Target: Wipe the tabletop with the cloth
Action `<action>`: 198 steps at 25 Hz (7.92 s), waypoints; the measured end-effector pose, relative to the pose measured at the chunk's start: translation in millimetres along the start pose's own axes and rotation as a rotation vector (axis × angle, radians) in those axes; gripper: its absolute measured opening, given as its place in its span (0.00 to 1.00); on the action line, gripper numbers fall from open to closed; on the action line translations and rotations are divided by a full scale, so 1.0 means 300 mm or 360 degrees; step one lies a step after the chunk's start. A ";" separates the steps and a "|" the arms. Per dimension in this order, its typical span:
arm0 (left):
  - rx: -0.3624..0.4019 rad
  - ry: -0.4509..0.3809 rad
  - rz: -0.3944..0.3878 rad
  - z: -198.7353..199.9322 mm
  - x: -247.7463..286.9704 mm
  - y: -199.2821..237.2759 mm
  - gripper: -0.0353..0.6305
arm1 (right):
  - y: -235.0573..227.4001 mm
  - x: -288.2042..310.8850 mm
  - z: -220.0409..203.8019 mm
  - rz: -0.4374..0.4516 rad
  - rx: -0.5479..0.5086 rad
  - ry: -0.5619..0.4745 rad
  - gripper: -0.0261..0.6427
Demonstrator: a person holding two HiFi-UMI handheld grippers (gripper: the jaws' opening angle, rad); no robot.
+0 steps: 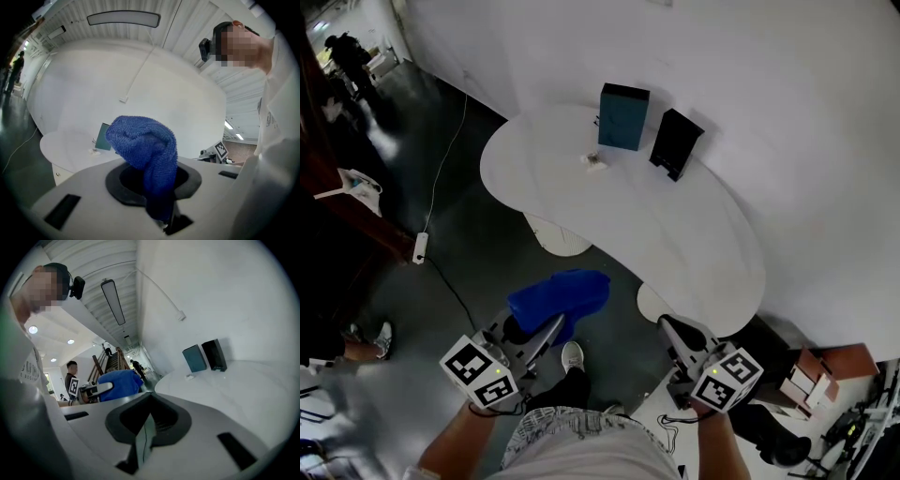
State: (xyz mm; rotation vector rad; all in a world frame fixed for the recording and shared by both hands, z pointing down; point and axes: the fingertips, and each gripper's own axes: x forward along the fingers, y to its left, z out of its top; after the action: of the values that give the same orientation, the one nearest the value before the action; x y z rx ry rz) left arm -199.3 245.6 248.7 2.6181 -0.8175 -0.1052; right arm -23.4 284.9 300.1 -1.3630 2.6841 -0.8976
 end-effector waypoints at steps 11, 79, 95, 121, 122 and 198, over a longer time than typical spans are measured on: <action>-0.0018 0.0030 -0.0061 0.115 0.061 0.278 0.20 | -0.025 0.274 0.111 -0.0055 0.0006 -0.0001 0.05; -0.0030 0.0446 0.0008 0.010 1.076 1.004 0.20 | -0.991 0.794 0.424 -0.0212 0.0313 0.0083 0.05; 0.0021 0.0741 -0.0223 -0.238 1.245 1.133 0.20 | -1.088 0.788 0.311 -0.0558 0.0504 0.0010 0.05; 0.0164 0.1021 -0.0134 -0.509 1.410 0.969 0.19 | -1.239 0.488 0.197 -0.0648 0.0658 -0.0090 0.05; 0.0166 0.1027 -0.0148 -0.517 1.424 0.951 0.19 | -1.245 0.470 0.196 -0.0657 0.0671 -0.0109 0.05; -0.0009 0.0930 -0.0098 -0.371 1.063 1.177 0.19 | -0.988 0.998 0.195 -0.0382 0.0590 0.0049 0.05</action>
State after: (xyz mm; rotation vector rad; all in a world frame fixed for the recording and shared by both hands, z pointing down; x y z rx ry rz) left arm -102.7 -160.0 503.3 2.4588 -0.5220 0.6093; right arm 24.2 -102.0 470.2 -1.6026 2.2448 -1.3621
